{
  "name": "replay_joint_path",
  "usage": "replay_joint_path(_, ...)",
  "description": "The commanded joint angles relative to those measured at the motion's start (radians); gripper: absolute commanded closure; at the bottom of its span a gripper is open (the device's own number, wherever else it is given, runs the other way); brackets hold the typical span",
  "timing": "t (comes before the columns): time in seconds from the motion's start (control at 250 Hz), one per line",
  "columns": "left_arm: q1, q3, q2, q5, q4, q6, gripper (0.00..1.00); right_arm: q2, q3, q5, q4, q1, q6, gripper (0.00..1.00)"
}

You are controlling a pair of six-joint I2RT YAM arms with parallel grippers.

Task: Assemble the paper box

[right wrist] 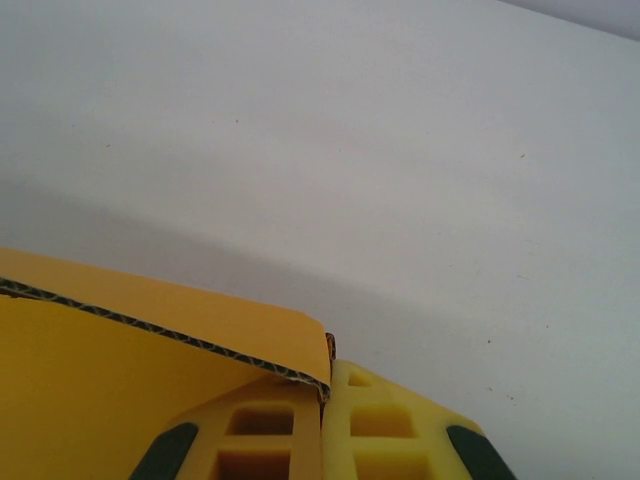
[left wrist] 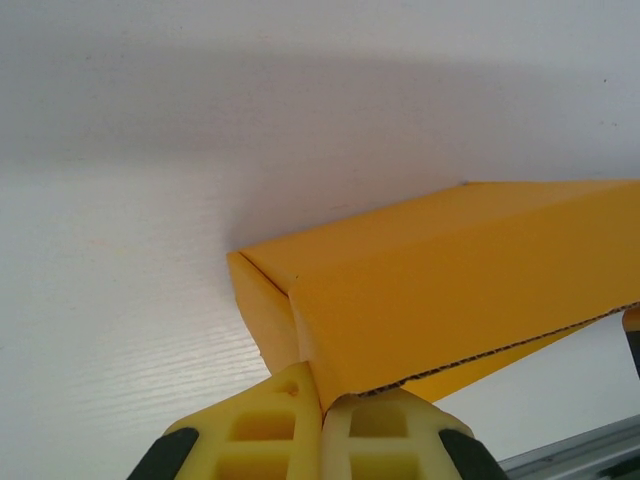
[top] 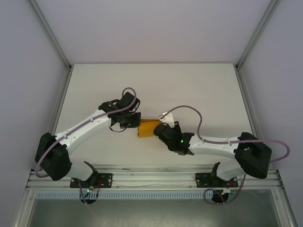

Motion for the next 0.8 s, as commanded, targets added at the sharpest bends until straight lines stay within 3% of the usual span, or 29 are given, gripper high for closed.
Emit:
replay_joint_path(0.0, -0.001, 0.012, 0.005, 0.167, 0.088, -0.031, 1.0, 0.035, -0.028, -0.072, -0.074, 0.03, 0.006, 1.0)
replay_joint_path(0.096, 0.013, 0.047, 0.02, 0.243, 0.028, -0.003, 1.0, 0.035, -0.036, -0.08, -0.069, 0.029, 0.002, 1.0)
replay_joint_path(0.356, 0.048, 0.062, 0.053, 0.279, -0.043, 0.018, 1.0, 0.048, -0.036, -0.081, -0.073, 0.029, 0.006, 1.0)
replay_joint_path(0.512, 0.044, 0.056, 0.064, 0.206, -0.056, 0.043, 1.0, 0.042, -0.037, -0.072, -0.074, 0.029, 0.011, 1.0)
replay_joint_path(0.795, -0.057, -0.191, -0.059, -0.015, 0.232, -0.001, 1.0, 0.004, -0.091, -0.057, 0.006, 0.029, 0.027, 1.0)
